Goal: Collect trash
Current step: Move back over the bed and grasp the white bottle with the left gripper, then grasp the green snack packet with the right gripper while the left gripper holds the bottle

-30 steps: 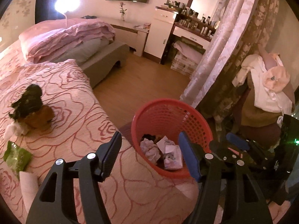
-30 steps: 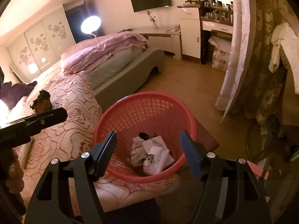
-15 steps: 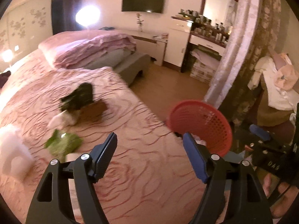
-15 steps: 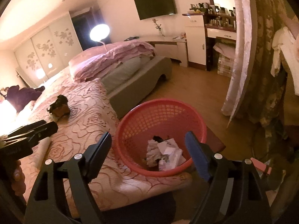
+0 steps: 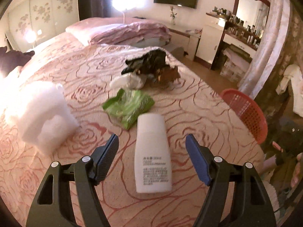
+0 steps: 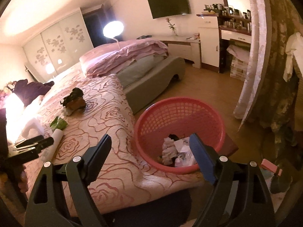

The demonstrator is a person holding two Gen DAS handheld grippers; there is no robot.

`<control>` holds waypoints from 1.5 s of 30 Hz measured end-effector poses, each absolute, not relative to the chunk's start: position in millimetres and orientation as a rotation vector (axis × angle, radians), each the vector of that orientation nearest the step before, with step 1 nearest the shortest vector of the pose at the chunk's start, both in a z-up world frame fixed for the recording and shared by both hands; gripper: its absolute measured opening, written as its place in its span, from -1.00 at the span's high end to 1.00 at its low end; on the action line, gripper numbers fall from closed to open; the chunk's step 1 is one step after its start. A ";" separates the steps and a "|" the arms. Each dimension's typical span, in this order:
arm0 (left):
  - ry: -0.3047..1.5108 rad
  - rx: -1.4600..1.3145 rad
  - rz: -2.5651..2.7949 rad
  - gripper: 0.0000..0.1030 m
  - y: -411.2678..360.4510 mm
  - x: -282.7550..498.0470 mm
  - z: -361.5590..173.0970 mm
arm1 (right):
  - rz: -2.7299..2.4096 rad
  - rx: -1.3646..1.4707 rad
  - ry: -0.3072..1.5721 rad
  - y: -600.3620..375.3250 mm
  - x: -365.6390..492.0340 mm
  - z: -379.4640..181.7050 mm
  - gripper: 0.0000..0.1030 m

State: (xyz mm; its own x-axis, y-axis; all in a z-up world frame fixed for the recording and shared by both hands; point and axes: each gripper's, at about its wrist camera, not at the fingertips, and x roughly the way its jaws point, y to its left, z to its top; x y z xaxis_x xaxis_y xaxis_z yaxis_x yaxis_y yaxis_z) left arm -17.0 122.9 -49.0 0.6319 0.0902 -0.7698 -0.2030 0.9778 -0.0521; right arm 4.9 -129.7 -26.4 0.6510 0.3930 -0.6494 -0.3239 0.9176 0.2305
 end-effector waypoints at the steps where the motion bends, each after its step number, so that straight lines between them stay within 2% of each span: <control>1: 0.875 -0.135 0.164 -0.36 121.8 -17.8 -51.2 | 0.410 0.097 0.761 -129.2 4.8 -26.5 -0.58; 5: 0.892 -0.117 0.173 -0.34 122.6 -16.6 -59.1 | 0.417 0.099 0.765 -128.0 3.1 -28.2 -0.58; 9: 0.911 -0.105 0.182 0.07 123.0 -16.4 -67.1 | 0.424 0.096 0.757 -127.5 1.0 -28.1 -0.58; 13: 0.899 -0.065 0.192 0.23 120.2 -20.3 -68.5 | 0.426 0.096 0.759 -127.9 1.3 -28.3 -0.58; 21: 0.875 -0.111 0.177 0.23 124.9 -34.2 -62.4 | 0.461 0.067 0.764 -114.8 -3.8 -30.7 -0.58; 27: 0.807 -0.124 0.185 0.23 135.5 -55.5 -39.0 | 0.495 0.015 0.767 -92.0 -5.0 -30.9 -0.58; 45: 0.686 -0.215 0.340 0.23 203.7 -89.5 3.1 | 0.810 -0.150 0.754 55.8 9.4 -18.8 -0.58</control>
State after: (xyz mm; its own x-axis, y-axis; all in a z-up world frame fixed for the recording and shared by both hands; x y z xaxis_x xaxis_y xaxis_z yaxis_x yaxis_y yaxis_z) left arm -89.5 203.7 3.1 0.7222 0.2353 -0.6504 -0.3751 0.9233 -0.0824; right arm 9.4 55.8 -18.8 0.4486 0.6010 -0.6615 -0.7030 0.6943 0.1540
